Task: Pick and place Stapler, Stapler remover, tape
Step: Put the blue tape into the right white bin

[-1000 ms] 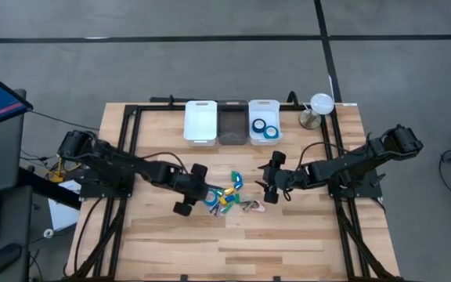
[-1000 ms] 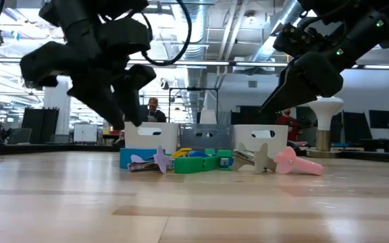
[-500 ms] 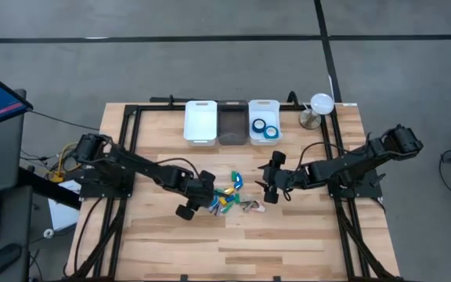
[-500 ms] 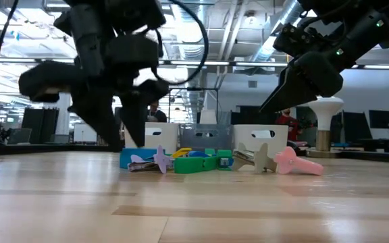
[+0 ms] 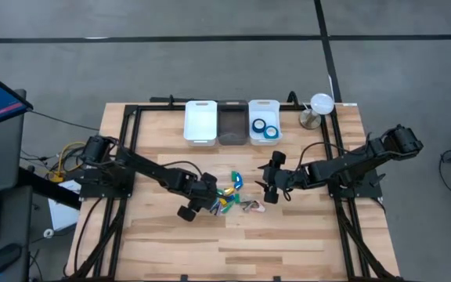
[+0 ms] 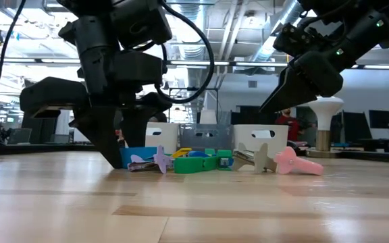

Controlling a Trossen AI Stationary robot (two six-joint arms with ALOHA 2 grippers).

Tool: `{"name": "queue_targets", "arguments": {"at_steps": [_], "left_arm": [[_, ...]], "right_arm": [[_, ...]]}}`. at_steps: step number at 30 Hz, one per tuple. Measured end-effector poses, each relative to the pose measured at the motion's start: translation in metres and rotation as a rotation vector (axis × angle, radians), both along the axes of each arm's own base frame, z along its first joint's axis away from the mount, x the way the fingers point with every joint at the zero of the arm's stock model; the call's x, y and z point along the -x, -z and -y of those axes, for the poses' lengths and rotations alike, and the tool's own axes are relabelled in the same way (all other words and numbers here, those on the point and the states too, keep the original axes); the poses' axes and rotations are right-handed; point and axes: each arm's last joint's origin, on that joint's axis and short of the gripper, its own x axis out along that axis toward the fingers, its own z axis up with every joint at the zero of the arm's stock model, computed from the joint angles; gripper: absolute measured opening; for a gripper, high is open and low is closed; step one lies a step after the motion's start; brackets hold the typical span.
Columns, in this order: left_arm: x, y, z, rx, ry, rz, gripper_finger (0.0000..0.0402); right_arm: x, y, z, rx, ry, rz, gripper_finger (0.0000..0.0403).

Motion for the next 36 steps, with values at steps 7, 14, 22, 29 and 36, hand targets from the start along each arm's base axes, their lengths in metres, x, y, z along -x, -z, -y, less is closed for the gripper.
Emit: {"name": "queue_targets", "arguments": {"at_steps": [7,14,22,29,36], "left_arm": [[0.009,-0.033,-0.003,0.003,-0.014,0.092,0.0039],[0.025,-0.081,-0.009,-0.053,-0.067,0.292,0.0036],[0.031,-0.151,-0.01,0.059,-0.099,0.743,0.0028],[0.027,-0.178,-0.007,0.242,-0.059,0.959,0.0039],[0.018,-0.141,0.001,0.389,0.058,1.014,0.003]], "right_arm": [[0.0,0.0,0.0,0.0,0.0,0.0,0.0244],[-0.002,-0.003,-0.001,-0.009,0.0,0.037,0.0244],[-0.014,-0.021,-0.003,-0.027,-0.023,0.256,0.0244],[-0.02,-0.036,-0.005,0.061,-0.086,0.38,0.0244],[-0.022,-0.044,-0.006,0.128,-0.118,0.439,0.0244]]}}
